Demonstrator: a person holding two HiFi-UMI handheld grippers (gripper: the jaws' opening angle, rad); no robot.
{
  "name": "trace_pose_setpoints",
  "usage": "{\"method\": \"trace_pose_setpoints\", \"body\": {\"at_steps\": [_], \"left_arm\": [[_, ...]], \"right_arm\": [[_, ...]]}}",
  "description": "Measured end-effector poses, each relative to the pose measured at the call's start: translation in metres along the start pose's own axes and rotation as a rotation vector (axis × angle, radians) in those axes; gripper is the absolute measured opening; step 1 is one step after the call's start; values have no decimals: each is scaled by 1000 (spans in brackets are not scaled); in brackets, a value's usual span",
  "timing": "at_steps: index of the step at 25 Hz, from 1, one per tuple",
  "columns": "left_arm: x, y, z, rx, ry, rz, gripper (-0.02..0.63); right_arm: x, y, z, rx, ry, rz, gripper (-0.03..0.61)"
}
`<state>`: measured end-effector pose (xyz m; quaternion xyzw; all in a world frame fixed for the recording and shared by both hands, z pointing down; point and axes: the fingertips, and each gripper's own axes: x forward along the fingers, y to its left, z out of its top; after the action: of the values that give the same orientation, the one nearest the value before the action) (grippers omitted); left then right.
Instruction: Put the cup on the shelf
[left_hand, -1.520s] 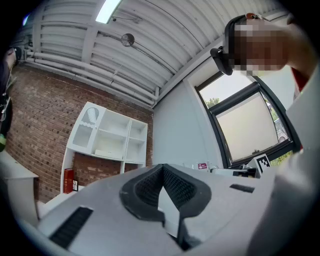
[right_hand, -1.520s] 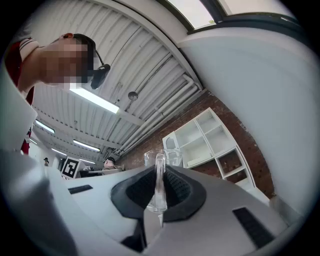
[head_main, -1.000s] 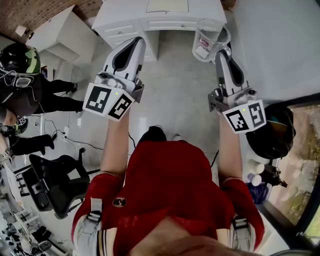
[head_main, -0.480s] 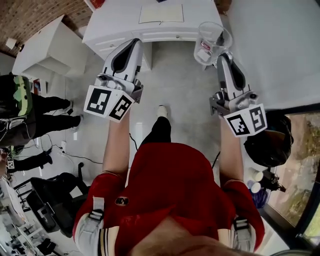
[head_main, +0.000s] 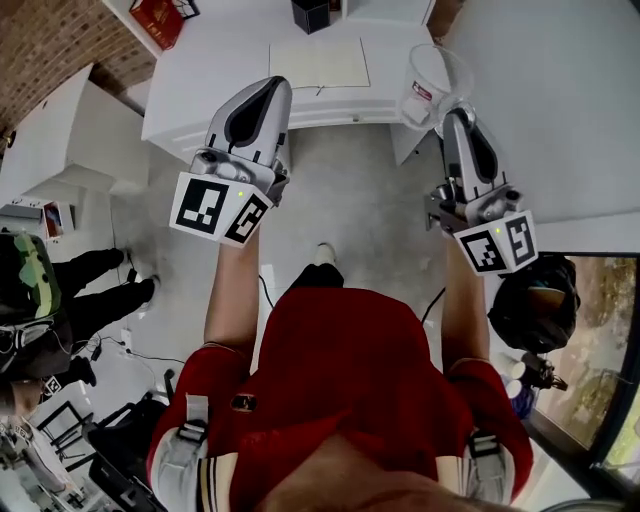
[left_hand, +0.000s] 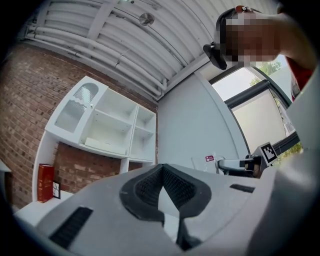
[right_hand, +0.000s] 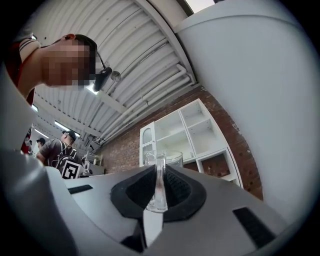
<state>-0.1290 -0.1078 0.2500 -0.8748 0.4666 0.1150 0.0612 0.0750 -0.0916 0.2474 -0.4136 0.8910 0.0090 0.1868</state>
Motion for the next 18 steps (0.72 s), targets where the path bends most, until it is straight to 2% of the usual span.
{"method": "trace_pose_setpoints", "body": {"at_steps": [7,18], "left_arm": [[46,71,-21,-37,-4,-44,5],[113,115,-48,-51,12,-62,5]], "right_arm": [[75,-26,-25,-26,16,-50,23],[136,-89,-44,-14,1,-78,23]]}}
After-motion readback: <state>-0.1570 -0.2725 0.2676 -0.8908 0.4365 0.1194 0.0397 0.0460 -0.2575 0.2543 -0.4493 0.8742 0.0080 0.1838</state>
